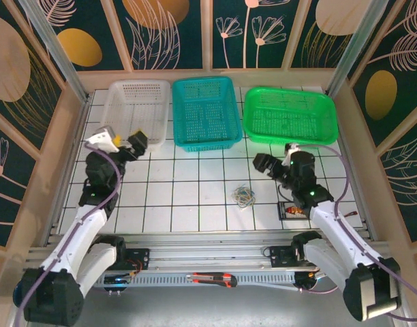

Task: Untangle the cables

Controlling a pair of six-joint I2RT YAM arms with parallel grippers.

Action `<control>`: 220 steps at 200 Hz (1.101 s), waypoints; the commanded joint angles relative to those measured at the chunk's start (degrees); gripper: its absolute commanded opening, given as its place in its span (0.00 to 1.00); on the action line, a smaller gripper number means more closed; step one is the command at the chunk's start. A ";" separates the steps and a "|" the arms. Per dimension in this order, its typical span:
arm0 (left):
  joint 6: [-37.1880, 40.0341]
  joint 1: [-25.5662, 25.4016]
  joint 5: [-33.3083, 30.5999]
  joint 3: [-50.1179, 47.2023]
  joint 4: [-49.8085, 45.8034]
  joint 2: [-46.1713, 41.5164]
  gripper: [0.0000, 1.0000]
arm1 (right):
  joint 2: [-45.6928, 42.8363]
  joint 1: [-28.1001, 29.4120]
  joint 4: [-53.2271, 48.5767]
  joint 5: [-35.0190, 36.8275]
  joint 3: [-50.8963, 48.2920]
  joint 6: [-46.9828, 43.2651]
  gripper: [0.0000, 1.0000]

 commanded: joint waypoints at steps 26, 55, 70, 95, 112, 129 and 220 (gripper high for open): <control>-5.38 -13.27 -4.61 2.76 -0.90 9.07 0.99 | -3.86 12.52 -10.18 6.55 -6.17 14.19 0.91; -6.56 -16.03 -6.22 4.58 -2.06 13.83 0.99 | -2.24 18.89 -6.74 6.59 -8.52 19.56 0.89; -7.29 -16.34 -6.00 4.53 -1.40 14.93 0.99 | -0.14 21.04 -2.32 4.97 -9.17 21.71 0.85; -8.57 -16.61 -5.76 3.73 1.18 15.57 0.99 | 6.17 23.04 8.38 2.76 -8.23 23.63 0.79; -8.92 -16.85 -5.76 3.80 1.87 16.36 0.99 | 12.54 23.00 15.68 1.20 -5.41 23.08 0.76; -9.13 -16.95 -5.57 3.98 2.13 17.27 0.99 | 19.84 22.89 22.22 -1.77 -0.79 21.34 0.74; -10.91 -17.05 -1.21 2.58 3.05 17.28 0.99 | 21.12 21.77 10.49 0.02 9.97 8.36 0.64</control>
